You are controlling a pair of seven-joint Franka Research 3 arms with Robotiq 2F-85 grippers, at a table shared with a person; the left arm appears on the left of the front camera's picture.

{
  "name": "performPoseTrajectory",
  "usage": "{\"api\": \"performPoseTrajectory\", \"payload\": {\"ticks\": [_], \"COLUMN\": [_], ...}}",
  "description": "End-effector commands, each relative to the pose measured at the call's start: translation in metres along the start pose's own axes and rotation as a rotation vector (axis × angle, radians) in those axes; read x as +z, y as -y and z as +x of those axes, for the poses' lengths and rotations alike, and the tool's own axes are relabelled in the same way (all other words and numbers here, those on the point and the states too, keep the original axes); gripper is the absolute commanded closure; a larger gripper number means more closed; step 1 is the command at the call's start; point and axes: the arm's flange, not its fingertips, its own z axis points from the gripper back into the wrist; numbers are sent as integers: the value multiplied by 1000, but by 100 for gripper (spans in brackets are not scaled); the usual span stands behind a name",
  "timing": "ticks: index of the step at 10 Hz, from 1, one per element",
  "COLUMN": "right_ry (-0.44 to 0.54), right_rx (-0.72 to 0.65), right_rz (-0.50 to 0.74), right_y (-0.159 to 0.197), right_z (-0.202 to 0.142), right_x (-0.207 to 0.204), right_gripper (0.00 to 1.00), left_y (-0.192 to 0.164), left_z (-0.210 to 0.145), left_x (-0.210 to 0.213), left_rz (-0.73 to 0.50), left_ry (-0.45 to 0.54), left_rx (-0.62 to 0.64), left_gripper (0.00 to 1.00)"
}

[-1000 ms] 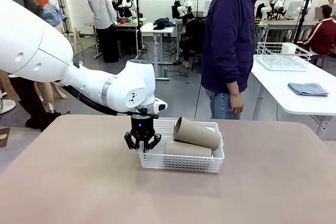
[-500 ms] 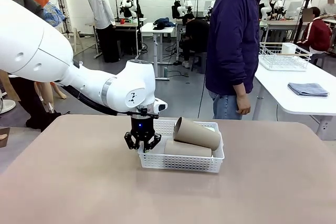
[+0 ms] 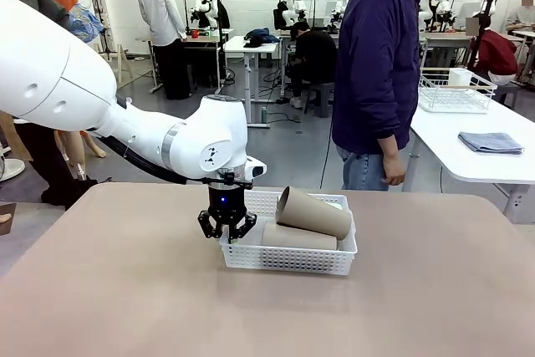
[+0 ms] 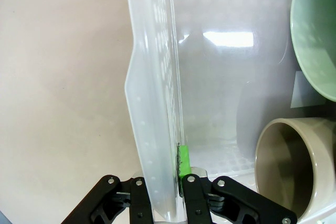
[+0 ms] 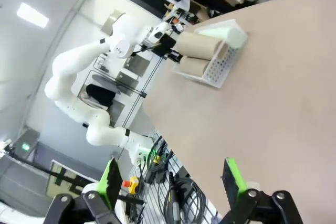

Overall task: Clean and organize the cups into the basket.
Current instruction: Move the Organizing basket back to the left side of the table.

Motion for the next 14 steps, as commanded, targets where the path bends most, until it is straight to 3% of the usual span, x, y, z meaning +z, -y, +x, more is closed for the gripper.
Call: {"api": "performPoseTrajectory", "payload": {"ticks": [1,2,4,7,8,9,10,11,12,14], "right_ry": [3,-1,103,204,131,131,131,131,131,131], "right_rx": [-9,7,26,22,42,42,42,42,42,42], "right_rz": [-1,4,-22,69,-8,-8,-8,-8,-8,-8], "right_y": [-12,-16,-18,-12,-19,-19,-19,-19,-19,-19], "right_z": [0,1,8,22,10,10,10,10,10,10], "right_x": [24,33,46,59,51,51,51,51,51,51], "right_gripper": [0,0,0,0,0,0,0,0,0,0], "left_y": [-2,-2,-2,-2,-2,0,-22,-50,-78,-124], "left_z": [-2,-2,-2,-2,-2,0,0,-1,-9,-24], "left_x": [-1,-1,-1,-1,-1,0,10,23,31,52], "left_rz": [5,5,5,5,5,0,-64,-93,-72,32], "left_ry": [-3,-3,-3,-3,-3,0,-90,-88,-107,-32], "left_rx": [-10,-10,-10,-10,-10,0,-50,-27,-84,-76], "left_gripper": [100,100,100,100,100,94,94,94,94,94]}}
